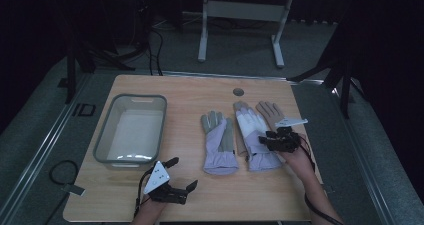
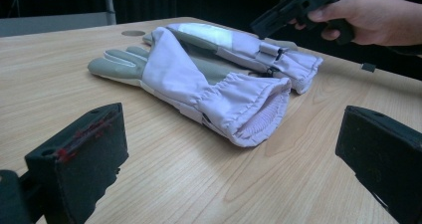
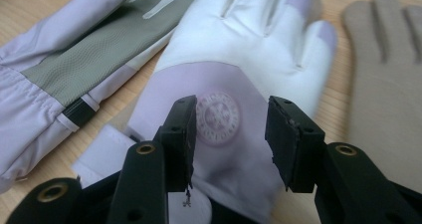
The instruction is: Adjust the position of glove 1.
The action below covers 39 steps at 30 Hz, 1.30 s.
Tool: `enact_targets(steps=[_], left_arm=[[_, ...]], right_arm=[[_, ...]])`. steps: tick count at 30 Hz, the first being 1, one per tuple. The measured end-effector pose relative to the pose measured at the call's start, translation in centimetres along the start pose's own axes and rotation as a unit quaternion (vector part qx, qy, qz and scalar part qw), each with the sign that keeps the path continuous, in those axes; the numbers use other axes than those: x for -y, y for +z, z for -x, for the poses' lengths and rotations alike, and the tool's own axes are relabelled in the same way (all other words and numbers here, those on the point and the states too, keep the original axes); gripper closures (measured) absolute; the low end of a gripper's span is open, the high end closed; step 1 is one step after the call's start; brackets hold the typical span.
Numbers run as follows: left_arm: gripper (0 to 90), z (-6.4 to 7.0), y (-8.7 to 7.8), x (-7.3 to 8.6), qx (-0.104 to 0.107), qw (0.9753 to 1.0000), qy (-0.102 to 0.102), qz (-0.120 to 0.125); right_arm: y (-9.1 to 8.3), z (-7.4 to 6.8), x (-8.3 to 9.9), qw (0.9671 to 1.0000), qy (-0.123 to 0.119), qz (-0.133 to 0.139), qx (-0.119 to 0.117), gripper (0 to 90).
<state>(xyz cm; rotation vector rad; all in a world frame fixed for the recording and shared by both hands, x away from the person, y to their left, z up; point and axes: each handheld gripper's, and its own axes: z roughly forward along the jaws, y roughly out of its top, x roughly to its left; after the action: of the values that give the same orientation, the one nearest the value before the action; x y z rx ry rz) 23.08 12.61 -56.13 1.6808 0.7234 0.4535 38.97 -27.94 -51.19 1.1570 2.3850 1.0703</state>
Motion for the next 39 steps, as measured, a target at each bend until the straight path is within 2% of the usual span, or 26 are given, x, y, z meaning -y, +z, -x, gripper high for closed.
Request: enact_targets(steps=[4,5,7,9,14,18,22,25,30,35,39], left_arm=[[0.0,0.0,0.0,0.0,0.001,1.0,0.001,0.0],[0.0,0.0,0.0,0.0,0.001,1.0,0.001,0.0],[0.0,0.0,0.0,0.0,0.001,1.0,0.001,0.0],[0.0,0.0,0.0,0.0,0.002,1.0,0.001,0.0],[0.0,0.0,0.0,0.0,0.002,1.0,0.0,-0.001],[0.0,0.0,0.0,0.0,0.001,1.0,0.0,0.0],[0.0,0.0,0.0,0.0,0.001,1.0,0.0,0.0],[0.0,0.0,0.0,0.0,0.001,1.0,-0.001,0.001],[0.0,0.0,0.0,0.0,0.001,1.0,-0.001,0.001],[0.0,0.0,0.0,0.0,0.0,1.0,-0.003,0.001],[0.0,0.0,0.0,0.0,-0.002,1.0,-0.001,0.002]], right_arm=[[0.8,-0.2,-0.2,0.9999,-0.008,-0.008,-0.003,54.8],[1.4,-0.3,-0.2,0.9996,-0.021,-0.019,-0.001,53.9],[2.0,-0.3,0.0,0.9993,-0.024,-0.03,-0.006,52.1],[2.4,-0.2,0.3,0.9991,-0.031,-0.027,-0.006,53.0],[2.3,-0.2,0.8,0.9991,-0.028,-0.024,-0.022,61.5],[2.4,-0.4,1.0,0.9994,-0.022,-0.02,-0.017,64.4],[2.3,-1.2,1.1,0.9998,-0.012,-0.015,0.001,75.1],[2.1,-1.5,1.1,0.9998,-0.005,-0.012,0.014,78.5],[1.1,-1.7,0.6,0.9994,0.023,-0.008,0.024,79.9],[-0.7,-1.7,-0.1,0.9986,0.044,0.008,0.026,80.1],[-2.4,-2.1,-1.6,0.9978,0.057,0.023,0.024,80.3]])
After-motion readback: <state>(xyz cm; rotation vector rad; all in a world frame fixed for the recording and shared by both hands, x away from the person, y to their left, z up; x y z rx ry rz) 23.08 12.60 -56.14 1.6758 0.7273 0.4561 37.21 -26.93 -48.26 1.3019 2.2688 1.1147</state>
